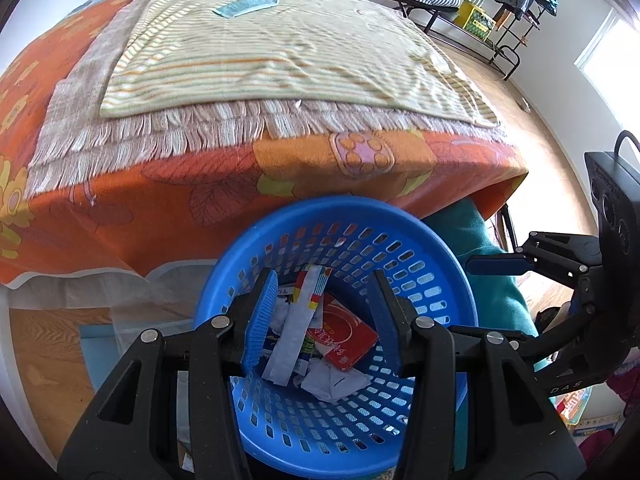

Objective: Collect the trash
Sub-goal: 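Carry strip and wipes packet over the wastebasket and open both tools to drop them, then move both tools back over the towel toward the blue tube and hair tie, then grasp the light-blue tube with the left tool while the right tool grasps the black hair tie, then carry tube and hair tie over the wastebasket and open both tools to drop them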

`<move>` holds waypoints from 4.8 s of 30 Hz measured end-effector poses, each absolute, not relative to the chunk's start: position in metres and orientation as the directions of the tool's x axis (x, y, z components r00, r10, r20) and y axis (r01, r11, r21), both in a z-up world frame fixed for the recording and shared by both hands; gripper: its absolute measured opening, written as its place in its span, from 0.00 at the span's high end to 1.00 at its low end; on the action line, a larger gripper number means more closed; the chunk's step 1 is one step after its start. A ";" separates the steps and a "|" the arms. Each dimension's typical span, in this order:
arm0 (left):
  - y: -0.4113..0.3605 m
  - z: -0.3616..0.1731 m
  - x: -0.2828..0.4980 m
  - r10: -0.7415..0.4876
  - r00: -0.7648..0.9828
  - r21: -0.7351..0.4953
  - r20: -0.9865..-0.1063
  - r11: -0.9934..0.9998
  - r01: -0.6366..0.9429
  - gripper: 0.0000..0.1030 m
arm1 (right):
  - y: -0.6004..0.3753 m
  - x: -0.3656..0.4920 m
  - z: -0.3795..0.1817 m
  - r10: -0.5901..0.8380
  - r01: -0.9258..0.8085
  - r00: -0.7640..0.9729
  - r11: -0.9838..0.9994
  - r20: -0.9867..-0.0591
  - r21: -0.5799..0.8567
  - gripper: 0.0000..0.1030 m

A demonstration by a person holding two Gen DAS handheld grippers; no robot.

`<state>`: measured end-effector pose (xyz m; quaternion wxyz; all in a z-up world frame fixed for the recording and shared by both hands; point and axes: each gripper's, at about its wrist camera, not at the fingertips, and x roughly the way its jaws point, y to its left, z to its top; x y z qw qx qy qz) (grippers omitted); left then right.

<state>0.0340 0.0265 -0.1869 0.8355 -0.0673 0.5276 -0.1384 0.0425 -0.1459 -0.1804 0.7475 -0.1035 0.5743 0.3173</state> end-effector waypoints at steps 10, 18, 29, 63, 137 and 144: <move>0.034 -0.159 0.083 -0.294 0.442 -0.227 -0.848 0.953 0.199 0.53 | -0.157 0.079 -0.154 0.391 -0.557 0.218 0.802 -0.894 0.215 0.36; 0.041 -0.138 0.147 -0.333 0.458 -0.226 -0.824 0.935 0.272 0.42 | -0.160 0.132 -0.124 0.396 -0.530 0.307 0.826 -0.865 0.191 0.36; 0.043 -0.126 0.252 -0.274 0.513 -0.110 -0.814 0.939 0.327 0.42 | -0.154 0.236 -0.087 0.442 -0.473 0.447 0.855 -0.778 0.213 0.36; 0.065 -0.182 0.383 -0.243 0.507 -0.088 -0.827 0.947 0.310 0.65 | -0.066 0.469 -0.165 0.535 -0.280 0.283 0.840 -0.796 0.465 0.70; 0.044 -0.088 0.123 -0.269 0.600 -0.100 -0.753 0.949 0.300 0.65 | -0.129 0.199 -0.085 0.409 -0.510 0.431 0.846 -0.804 0.157 0.94; 0.037 -0.102 0.084 -0.294 0.568 -0.135 -0.769 0.943 0.305 0.65 | -0.140 0.146 -0.092 0.402 -0.505 0.431 0.849 -0.807 0.153 0.94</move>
